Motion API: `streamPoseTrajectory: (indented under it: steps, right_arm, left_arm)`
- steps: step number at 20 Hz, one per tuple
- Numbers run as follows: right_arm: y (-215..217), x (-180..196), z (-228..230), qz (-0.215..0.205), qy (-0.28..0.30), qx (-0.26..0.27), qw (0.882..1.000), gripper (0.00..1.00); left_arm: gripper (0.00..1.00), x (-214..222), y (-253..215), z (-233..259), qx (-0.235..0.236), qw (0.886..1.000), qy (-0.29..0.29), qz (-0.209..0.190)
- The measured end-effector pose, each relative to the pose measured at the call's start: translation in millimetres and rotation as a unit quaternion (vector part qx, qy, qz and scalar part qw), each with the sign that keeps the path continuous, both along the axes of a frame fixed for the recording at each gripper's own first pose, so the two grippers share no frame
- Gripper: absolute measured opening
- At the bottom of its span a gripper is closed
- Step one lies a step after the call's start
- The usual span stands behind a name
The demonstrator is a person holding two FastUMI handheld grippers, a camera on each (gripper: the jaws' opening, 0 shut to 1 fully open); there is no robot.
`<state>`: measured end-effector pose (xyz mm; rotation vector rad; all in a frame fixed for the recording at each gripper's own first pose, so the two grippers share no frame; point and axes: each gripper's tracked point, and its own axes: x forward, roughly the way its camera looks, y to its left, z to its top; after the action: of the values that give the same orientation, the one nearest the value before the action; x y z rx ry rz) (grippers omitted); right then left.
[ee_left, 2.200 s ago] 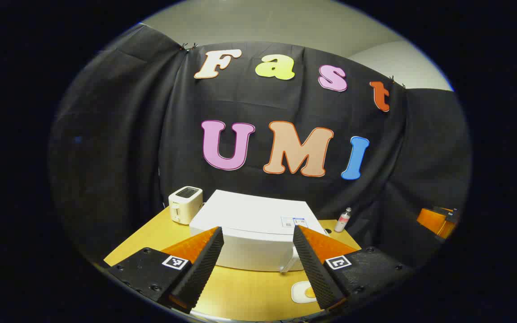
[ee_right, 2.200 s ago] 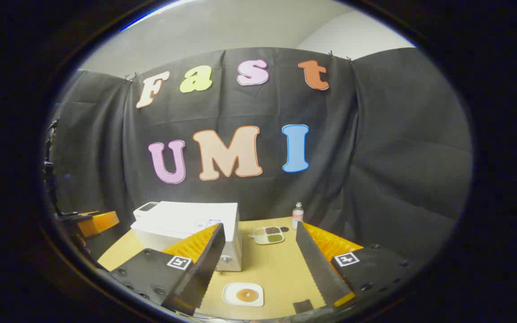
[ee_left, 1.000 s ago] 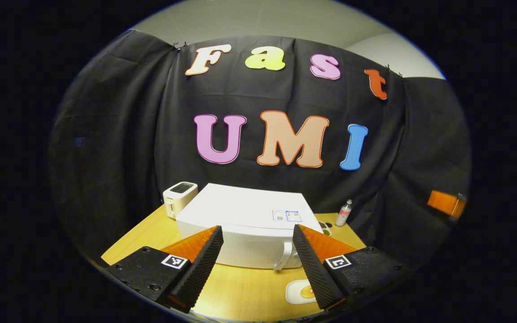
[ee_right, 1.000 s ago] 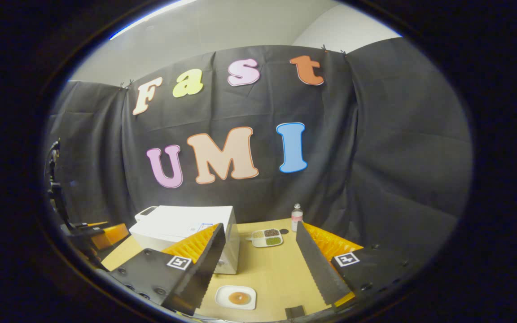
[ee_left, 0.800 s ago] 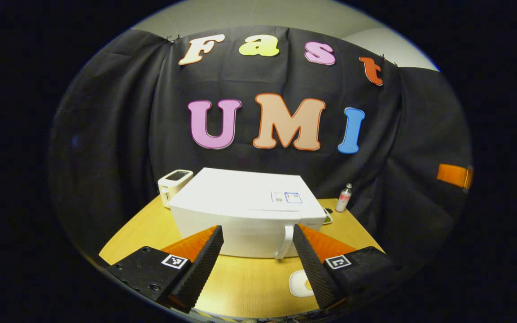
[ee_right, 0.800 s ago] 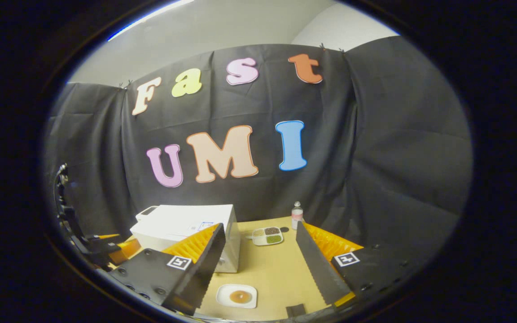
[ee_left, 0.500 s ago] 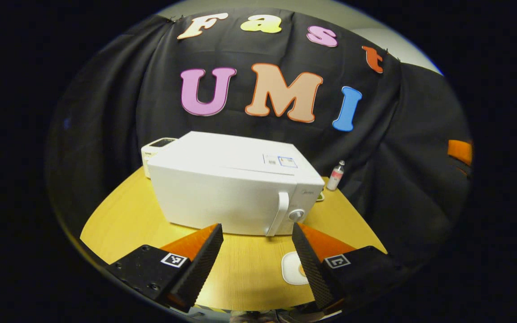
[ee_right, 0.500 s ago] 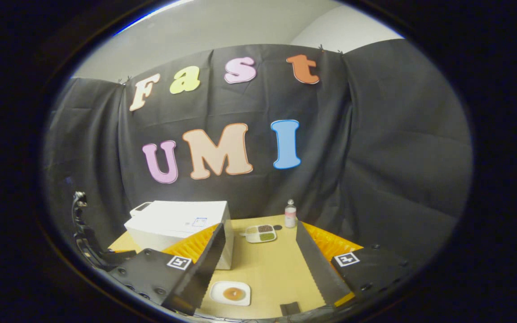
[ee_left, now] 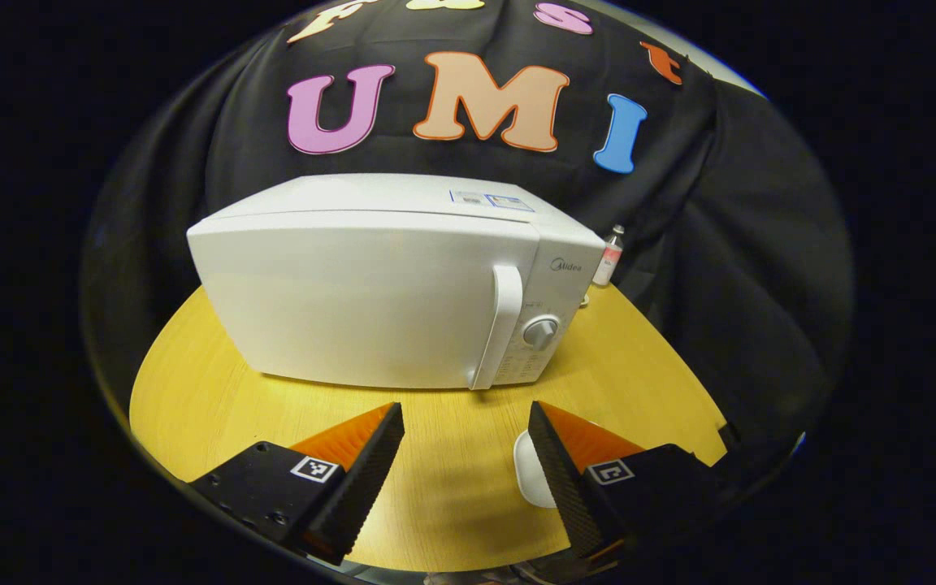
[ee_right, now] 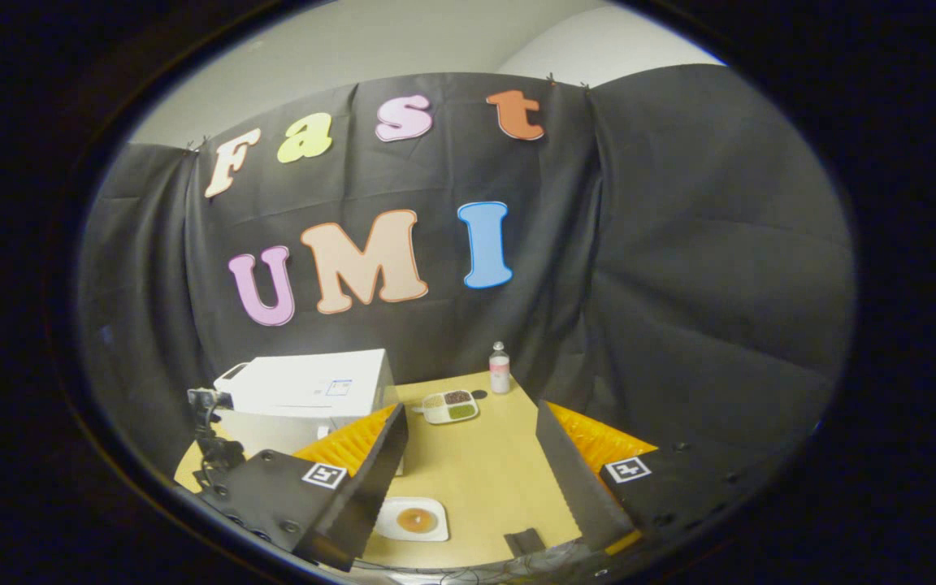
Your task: Open the microwave oven with the left hand, put the food in, and close the microwave oven.
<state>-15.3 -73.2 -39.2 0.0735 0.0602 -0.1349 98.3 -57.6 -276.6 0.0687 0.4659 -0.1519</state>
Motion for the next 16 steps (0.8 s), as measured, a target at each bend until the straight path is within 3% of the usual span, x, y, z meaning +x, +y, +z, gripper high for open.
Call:
streamPoseTrajectory:
  steps: [7,8,9,11,12,15,16]
  right_arm:
    - [-9.6,-13.9,-16.1,-0.042,0.015,0.019,0.999,0.92]
    - [-10.7,-14.3,-16.1,-0.046,0.015,0.021,0.999,0.99]
    - [-11.8,-13.5,-17.3,-0.049,0.014,0.023,0.998,0.99]
    - [-14.4,-10.5,-17.8,-0.054,0.014,0.027,0.998,0.99]
    - [-15.7,-9.3,-17.7,-0.056,0.015,0.029,0.998,0.92]
    - [-18.3,-4.1,-16.9,-0.058,0.015,0.032,0.998,0.92]
    - [-18.7,-1.5,-15.8,-0.059,0.015,0.033,0.998,0.92]
  left_arm:
    - [0.95,46.3,-13.7,-22.8,0.017,1.000,0.013,-0.021]
    - [0.94,52.8,-15.8,-23.9,0.017,1.000,0.012,-0.021]
    - [0.94,58.9,-18.1,-26.0,0.015,1.000,0.013,-0.021]
    - [0.92,69.6,-22.9,-34.4,0.005,1.000,0.024,-0.017]
    - [0.88,73.7,-23.7,-38.3,0.003,0.999,0.031,-0.013]
    - [0.86,85.2,-25.1,-43.9,0.005,0.999,0.038,-0.004]
    - [0.76,87.9,-25.5,-44.2,0.007,0.999,0.039,-0.003]
